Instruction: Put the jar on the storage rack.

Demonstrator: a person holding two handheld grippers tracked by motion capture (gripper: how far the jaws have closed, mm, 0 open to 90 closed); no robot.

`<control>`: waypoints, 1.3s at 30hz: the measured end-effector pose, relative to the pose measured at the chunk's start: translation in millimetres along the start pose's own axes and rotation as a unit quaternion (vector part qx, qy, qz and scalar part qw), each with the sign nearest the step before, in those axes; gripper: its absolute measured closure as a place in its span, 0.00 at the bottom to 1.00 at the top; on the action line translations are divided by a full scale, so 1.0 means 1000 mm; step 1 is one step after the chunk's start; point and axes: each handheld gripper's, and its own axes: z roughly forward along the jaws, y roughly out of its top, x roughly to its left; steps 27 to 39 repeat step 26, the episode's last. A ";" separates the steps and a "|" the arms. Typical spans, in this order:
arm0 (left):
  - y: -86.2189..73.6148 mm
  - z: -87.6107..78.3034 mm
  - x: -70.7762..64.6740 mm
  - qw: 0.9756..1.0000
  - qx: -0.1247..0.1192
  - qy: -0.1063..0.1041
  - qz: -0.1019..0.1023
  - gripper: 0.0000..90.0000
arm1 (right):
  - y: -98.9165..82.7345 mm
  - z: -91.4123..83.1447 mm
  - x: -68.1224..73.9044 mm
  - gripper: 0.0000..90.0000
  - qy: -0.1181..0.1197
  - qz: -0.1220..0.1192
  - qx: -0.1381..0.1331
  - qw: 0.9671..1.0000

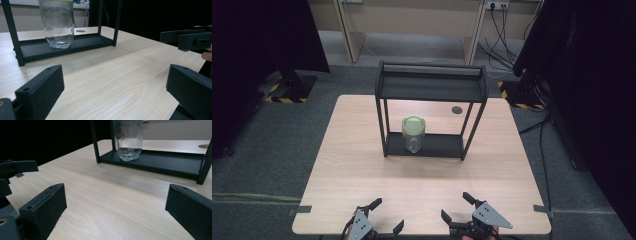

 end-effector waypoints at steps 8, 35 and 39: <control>0.000 0.000 0.001 1.000 -0.001 0.002 -0.002 0.01 | 0.001 -0.004 -0.001 0.04 -0.003 0.001 -0.005 1.000; 0.000 0.000 0.001 1.000 -0.001 0.004 -0.001 0.01 | 0.002 -0.006 -0.004 0.04 -0.008 0.003 -0.010 1.000; 0.000 0.000 0.001 1.000 -0.001 0.004 -0.001 0.01 | 0.002 -0.006 -0.004 0.04 -0.008 0.003 -0.010 1.000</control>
